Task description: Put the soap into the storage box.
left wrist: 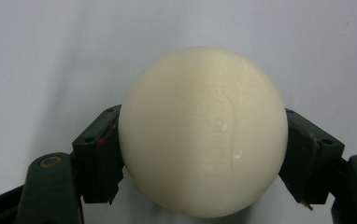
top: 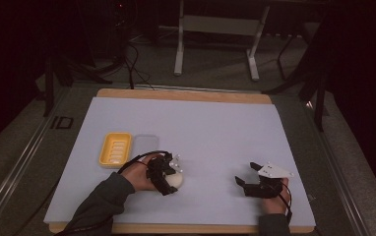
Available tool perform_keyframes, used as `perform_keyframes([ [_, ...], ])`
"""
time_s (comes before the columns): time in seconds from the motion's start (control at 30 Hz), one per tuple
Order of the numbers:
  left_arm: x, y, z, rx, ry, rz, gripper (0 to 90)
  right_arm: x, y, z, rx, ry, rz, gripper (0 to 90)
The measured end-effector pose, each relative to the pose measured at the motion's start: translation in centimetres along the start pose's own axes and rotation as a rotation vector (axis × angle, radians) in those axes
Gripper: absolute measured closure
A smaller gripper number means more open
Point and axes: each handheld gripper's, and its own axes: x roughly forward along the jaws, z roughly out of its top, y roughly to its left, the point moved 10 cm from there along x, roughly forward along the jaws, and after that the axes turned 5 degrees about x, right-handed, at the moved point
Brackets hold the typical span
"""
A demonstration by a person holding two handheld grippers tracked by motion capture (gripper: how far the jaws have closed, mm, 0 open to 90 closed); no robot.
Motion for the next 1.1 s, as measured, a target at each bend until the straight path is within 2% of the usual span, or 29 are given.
perform_keyframes([
  [0.57, -1.4, 1.0, -1.9, -0.057, -0.018, 0.005, 25.7, 0.0, 0.0, 0.0, 0.000, 0.000, -0.001, 17.9],
  [1.1, -3.3, 2.1, -3.0, -0.101, -0.041, 0.052, 25.7, 0.0, 0.0, 0.0, 0.000, 0.000, -0.002, 17.9],
])
